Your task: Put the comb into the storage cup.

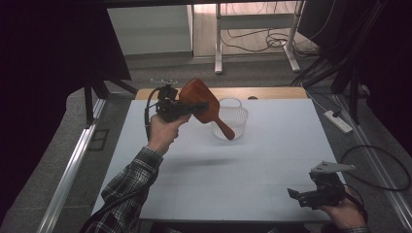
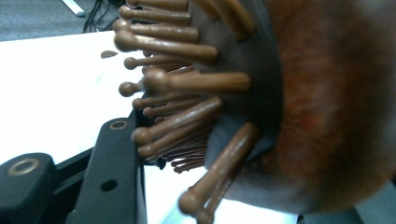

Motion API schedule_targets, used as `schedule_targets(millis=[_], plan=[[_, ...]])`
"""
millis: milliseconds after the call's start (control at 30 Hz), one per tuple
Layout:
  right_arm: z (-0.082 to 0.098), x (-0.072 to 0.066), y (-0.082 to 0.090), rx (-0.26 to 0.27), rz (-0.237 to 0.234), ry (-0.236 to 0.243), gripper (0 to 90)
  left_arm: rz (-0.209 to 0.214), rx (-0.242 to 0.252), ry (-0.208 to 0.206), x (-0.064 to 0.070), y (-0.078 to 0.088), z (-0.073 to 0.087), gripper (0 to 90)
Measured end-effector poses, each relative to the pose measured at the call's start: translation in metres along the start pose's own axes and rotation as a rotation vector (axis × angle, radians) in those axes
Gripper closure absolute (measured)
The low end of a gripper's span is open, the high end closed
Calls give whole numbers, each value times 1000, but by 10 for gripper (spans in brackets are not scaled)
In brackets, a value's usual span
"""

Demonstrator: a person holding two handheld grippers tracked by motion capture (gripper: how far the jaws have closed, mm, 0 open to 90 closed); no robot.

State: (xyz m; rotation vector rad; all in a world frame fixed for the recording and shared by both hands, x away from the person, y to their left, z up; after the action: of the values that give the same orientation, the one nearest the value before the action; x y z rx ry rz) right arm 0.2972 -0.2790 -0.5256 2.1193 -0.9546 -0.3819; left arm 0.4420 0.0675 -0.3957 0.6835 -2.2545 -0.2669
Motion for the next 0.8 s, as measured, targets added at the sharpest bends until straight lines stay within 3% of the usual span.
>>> schedule_targets(millis=[800], plan=[[3,0,7,12,18,-5,0,-89,52,25,-22,-21,-31,515]])
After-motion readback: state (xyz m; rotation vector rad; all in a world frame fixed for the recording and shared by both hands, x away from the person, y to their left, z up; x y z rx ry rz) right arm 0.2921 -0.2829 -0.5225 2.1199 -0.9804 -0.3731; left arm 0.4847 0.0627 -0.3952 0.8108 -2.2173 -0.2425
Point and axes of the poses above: each handheld gripper's, and its own axes: y roughly backward along the jaws, z roughly out of its underside, x roughly to its right, the point moved 9 cm from there along -y, roughly forward along the jaws, and after that the axes turned 9 degrees about y, right-handed, at the moved point
